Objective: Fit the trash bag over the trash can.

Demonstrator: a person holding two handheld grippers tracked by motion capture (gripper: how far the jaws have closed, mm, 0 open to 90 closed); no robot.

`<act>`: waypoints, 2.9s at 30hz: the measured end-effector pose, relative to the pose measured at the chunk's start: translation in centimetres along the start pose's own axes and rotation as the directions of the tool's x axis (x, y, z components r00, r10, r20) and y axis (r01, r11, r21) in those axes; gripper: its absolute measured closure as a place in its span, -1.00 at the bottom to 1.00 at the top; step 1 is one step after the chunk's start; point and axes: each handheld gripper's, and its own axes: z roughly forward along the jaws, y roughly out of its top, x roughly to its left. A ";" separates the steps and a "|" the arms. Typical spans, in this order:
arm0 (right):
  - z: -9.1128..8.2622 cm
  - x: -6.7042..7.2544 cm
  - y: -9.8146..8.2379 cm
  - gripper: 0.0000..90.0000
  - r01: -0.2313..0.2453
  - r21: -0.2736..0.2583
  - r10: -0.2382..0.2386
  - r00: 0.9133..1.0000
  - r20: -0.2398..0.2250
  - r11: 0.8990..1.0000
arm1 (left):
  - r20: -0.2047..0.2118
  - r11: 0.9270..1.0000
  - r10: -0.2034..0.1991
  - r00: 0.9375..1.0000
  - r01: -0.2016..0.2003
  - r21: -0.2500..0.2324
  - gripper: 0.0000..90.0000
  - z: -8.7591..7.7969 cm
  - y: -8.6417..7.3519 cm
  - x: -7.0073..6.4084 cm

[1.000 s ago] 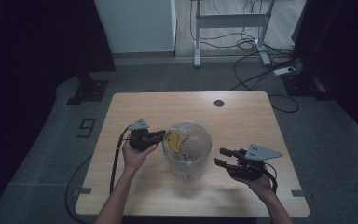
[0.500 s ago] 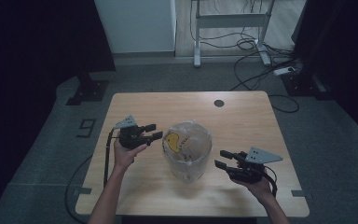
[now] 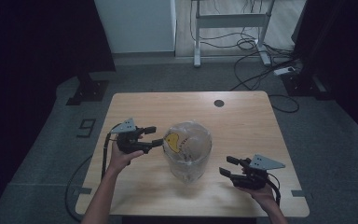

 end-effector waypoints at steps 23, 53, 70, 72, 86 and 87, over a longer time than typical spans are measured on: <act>-0.5 -0.5 -1.6 -0.16 -0.032 0.051 0.030 0.999 0.040 0.998 | 0.137 0.997 0.040 0.990 -0.049 0.061 -0.26 1.0 1.9 -0.2; -0.9 -0.4 -2.8 -0.15 -0.053 0.074 0.049 0.997 0.058 0.996 | 0.340 0.984 0.028 0.940 -0.086 0.159 -0.19 4.3 4.7 2.5; -1.3 -0.3 -3.1 -0.15 -0.059 0.075 0.054 0.996 0.071 0.995 | 0.370 0.971 0.050 0.928 -0.132 0.200 -0.17 7.0 6.3 2.0; -1.3 -0.4 -3.1 -0.15 -0.060 0.078 0.055 0.996 0.071 0.995 | 0.364 0.968 0.051 0.930 -0.135 0.210 -0.14 7.2 6.2 2.1; -1.3 -0.5 -3.4 -0.15 -0.066 0.079 0.060 0.995 0.074 0.995 | 0.368 0.938 0.046 0.929 -0.167 0.305 -0.08 9.6 7.2 1.6; -1.3 -0.5 -3.4 -0.15 -0.066 0.079 0.060 0.995 0.074 0.995 | 0.368 0.938 0.046 0.929 -0.167 0.305 -0.09 9.6 7.2 1.6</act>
